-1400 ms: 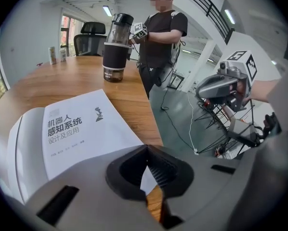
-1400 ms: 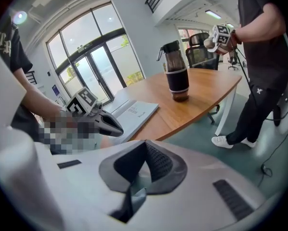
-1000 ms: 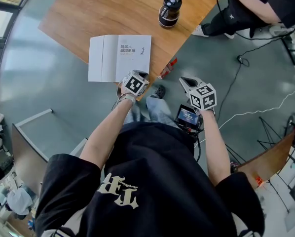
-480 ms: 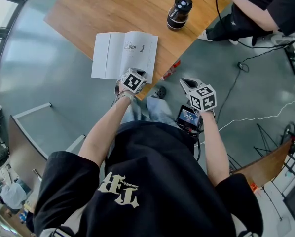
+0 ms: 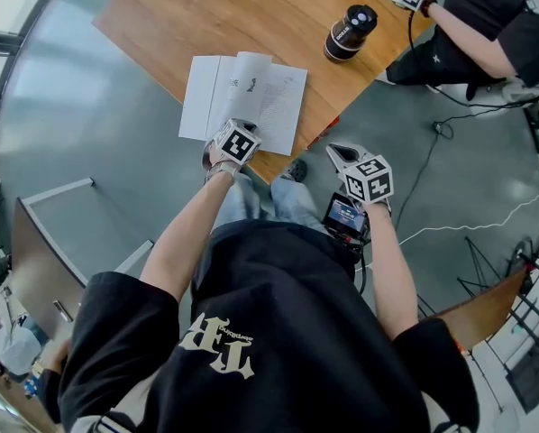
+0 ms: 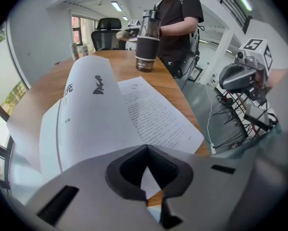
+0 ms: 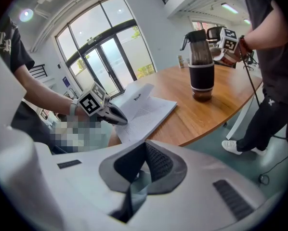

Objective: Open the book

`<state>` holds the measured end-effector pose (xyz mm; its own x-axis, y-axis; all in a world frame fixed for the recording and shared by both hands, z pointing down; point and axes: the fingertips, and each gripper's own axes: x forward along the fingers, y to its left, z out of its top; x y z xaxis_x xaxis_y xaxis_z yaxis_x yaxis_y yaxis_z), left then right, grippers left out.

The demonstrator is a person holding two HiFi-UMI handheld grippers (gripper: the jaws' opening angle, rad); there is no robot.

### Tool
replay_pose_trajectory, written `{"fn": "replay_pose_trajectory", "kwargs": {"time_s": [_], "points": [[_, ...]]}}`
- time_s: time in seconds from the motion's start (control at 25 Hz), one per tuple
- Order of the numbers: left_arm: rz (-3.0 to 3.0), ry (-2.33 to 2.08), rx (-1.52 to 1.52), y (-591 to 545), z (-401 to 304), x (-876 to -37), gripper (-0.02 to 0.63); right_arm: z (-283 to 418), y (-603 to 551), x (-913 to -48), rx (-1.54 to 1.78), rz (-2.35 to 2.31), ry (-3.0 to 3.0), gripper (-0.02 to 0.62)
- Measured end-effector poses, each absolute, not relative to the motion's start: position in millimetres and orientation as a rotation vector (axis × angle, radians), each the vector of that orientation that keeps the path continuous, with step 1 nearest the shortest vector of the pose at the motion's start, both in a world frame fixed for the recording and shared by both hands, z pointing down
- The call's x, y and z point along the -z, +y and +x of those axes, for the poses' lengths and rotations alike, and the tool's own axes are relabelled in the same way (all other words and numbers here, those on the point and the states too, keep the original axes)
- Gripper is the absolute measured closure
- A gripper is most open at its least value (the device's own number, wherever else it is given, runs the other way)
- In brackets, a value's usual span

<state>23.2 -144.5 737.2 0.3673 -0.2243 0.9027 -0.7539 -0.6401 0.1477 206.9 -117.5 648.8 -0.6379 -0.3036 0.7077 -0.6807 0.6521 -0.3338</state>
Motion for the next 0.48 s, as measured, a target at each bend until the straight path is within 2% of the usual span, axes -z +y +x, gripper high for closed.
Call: {"fn": "replay_pose_trajectory", "kwargs": {"time_s": [0.48], "points": [[2.02, -1.019, -1.183, -160.7, -72.8, -720.2, 0.6, 144.9, -133.8, -649.2, -0.775, 0.689, -2.246, 0.606]]}}
